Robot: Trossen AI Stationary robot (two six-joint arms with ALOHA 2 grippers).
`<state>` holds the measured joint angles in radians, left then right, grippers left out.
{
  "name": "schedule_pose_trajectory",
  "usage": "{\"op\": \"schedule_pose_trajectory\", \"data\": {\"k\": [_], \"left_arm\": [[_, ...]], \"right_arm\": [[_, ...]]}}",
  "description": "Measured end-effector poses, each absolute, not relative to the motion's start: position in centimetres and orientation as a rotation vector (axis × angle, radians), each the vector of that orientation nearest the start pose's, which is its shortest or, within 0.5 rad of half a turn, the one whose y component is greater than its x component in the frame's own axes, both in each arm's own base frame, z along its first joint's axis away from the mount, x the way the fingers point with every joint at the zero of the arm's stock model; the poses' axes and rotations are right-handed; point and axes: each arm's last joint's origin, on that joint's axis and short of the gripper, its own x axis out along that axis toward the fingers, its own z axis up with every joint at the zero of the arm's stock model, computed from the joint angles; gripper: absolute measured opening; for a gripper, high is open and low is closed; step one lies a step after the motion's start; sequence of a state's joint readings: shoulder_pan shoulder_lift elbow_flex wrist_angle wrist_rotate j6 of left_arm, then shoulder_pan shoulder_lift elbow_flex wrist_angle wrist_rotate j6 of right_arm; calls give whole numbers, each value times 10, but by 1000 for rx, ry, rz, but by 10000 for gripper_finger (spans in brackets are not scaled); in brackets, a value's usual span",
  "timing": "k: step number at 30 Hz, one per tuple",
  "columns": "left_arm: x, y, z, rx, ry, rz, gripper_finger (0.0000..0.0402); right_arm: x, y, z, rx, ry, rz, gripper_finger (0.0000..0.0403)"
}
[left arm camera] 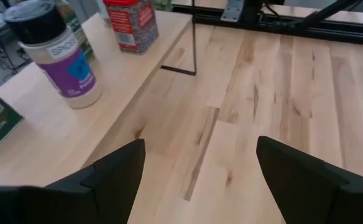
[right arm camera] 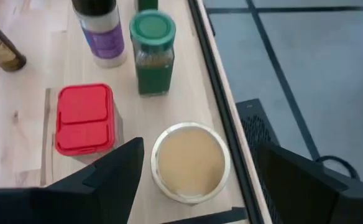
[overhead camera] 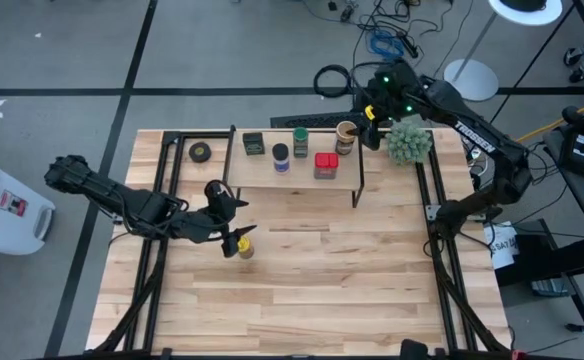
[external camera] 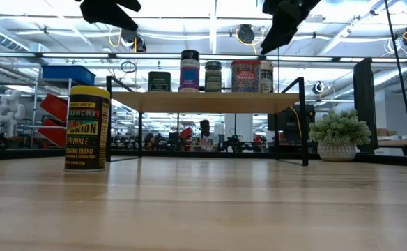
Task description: Shelf spices
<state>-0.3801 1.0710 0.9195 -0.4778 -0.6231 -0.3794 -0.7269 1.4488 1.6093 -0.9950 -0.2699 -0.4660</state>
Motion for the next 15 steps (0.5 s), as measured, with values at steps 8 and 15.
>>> {"op": "schedule_pose_trajectory", "data": {"k": [8, 15], "left_arm": [[214, -67, 299, -52, 516, 347, 319], [218, -69, 294, -35, 532, 361, 319]], "right_arm": [[224, -189, 385, -21, 837, -226, 300], [228, -194, 378, 23, 838, -197, 311]]}}
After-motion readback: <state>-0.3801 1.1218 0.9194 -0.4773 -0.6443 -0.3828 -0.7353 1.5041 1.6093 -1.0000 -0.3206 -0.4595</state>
